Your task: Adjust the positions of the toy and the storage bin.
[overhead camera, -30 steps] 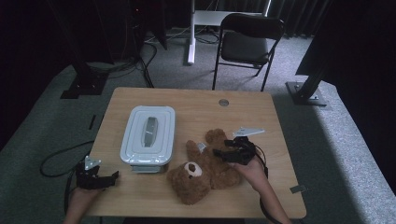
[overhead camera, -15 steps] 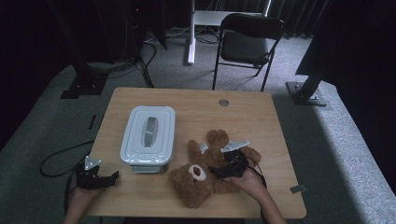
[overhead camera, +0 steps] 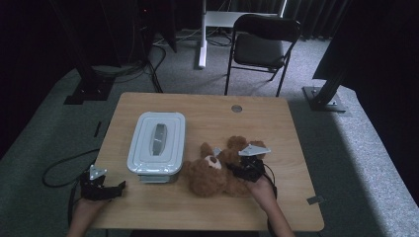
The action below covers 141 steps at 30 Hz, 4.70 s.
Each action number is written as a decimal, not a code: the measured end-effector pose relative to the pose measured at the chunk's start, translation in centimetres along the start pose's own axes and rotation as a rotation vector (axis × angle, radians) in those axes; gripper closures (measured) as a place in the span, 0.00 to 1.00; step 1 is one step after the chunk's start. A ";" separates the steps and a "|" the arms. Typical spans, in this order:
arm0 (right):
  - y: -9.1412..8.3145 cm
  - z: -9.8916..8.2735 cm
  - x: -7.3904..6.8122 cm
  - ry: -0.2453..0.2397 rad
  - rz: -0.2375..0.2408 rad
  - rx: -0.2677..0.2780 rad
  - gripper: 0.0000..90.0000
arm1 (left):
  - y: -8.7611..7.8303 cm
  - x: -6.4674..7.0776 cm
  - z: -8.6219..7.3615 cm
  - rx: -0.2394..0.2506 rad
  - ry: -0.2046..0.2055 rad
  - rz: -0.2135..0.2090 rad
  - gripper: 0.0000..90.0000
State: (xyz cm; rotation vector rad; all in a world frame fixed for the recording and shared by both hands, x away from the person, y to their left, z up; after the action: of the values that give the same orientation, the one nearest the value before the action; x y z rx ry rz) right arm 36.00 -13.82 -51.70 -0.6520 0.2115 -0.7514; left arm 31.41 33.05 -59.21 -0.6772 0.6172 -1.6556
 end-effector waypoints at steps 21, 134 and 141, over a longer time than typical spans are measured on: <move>3.1 1.4 7.3 0.352 -0.308 0.067 0.73 | 0.0 0.0 0.0 0.001 -0.001 -0.001 0.02; 2.1 -2.2 2.7 -0.175 0.126 -0.196 0.41 | 0.0 0.0 0.0 0.001 -0.001 0.000 0.02; 0.8 -1.6 3.6 -0.091 0.086 -0.081 0.70 | 0.0 0.0 0.0 0.001 0.001 -0.002 0.02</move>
State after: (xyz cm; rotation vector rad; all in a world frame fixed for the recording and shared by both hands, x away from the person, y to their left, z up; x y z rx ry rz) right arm 38.39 -16.62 -53.30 -0.7473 0.1863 -0.6318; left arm 31.41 33.03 -59.22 -0.6766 0.6161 -1.6579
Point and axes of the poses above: each handheld gripper's, and its own axes: y roughly forward along the jaws, z roughly out of its top, x roughly to its right, the point moved 5 cm from there along y, roughly forward along the jaws, and after that the axes turned 10 degrees about -y, right-handed, at the moved point
